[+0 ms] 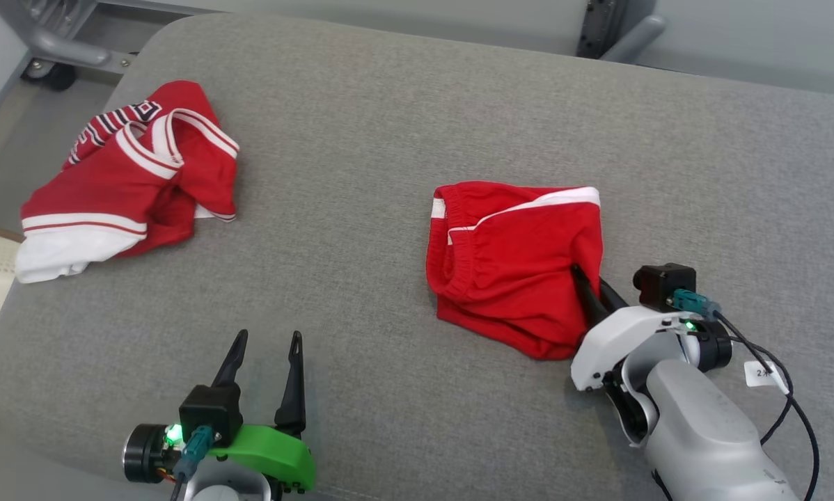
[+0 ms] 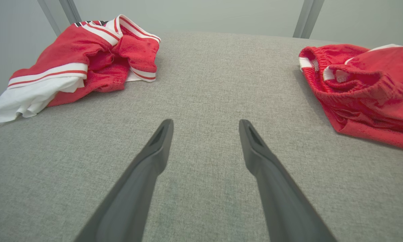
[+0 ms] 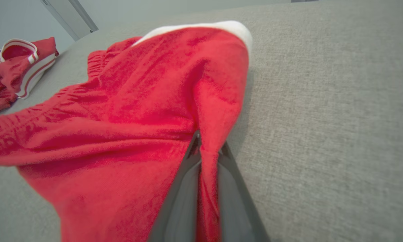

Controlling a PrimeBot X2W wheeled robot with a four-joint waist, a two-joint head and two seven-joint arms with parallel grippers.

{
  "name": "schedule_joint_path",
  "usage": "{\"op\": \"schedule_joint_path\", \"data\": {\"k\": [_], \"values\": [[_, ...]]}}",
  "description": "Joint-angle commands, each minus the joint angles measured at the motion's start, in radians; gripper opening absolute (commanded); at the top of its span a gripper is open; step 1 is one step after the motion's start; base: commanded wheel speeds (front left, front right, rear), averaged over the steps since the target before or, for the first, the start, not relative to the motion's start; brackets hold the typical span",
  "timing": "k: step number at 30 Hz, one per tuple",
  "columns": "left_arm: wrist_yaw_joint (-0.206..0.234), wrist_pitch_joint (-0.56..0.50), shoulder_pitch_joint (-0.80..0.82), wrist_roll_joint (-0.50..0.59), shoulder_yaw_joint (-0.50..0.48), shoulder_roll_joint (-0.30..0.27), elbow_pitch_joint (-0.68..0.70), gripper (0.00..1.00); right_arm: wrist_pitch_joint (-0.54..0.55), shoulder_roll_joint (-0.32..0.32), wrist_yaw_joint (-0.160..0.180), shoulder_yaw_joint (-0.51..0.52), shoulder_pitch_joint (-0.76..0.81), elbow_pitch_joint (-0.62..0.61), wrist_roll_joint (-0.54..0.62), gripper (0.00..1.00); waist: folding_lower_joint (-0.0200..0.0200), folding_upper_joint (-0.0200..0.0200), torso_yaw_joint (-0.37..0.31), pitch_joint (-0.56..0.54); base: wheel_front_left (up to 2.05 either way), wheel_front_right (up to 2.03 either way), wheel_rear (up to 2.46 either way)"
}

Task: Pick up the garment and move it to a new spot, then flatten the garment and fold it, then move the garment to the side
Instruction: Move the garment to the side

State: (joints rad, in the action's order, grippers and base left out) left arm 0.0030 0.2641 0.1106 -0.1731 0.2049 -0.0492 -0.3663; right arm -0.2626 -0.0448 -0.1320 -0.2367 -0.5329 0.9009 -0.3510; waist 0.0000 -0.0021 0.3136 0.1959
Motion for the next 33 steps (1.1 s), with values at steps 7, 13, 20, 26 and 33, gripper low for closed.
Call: {"op": "schedule_joint_path", "data": {"k": [7, 13, 20, 26, 33], "values": [[-0.023, 0.0, 0.032, 0.036, -0.017, -0.003, 0.006, 1.0, -0.003, -0.01, 0.002, 0.029, 0.055, -0.07, 0.041, 0.0, 0.0, 0.0021, -0.309, -0.047, 0.0, 0.0, 0.0], [-0.038, 0.0, 0.056, 0.047, -0.011, -0.003, 0.0, 1.0, -0.003, -0.009, 0.002, -0.002, 0.065, -0.091, 0.031, 0.0, 0.0, 0.0021, -0.516, -0.054, 0.0, 0.0, 0.0], [-0.054, 0.0, 0.089, 0.072, 0.01, -0.003, 0.004, 1.0, -0.003, -0.007, 0.002, -0.073, 0.07, -0.106, -0.02, 0.0, 0.0, 0.0021, -0.736, -0.043, 0.0, 0.0, 0.0], [-0.065, 0.0, 0.113, 0.087, 0.021, -0.003, -0.002, 1.0, -0.003, -0.007, 0.002, -0.11, 0.058, -0.115, -0.043, 0.0, 0.0, 0.0021, -0.813, -0.002, 0.0, 0.0, 0.0], [-0.077, 0.0, 0.144, 0.126, 0.016, -0.015, -0.012, 1.0, -0.003, -0.023, 0.002, -0.112, -0.019, -0.1, -0.032, 0.0, 0.0, 0.0021, -0.733, 0.08, 0.0, 0.0, 0.0]]}}
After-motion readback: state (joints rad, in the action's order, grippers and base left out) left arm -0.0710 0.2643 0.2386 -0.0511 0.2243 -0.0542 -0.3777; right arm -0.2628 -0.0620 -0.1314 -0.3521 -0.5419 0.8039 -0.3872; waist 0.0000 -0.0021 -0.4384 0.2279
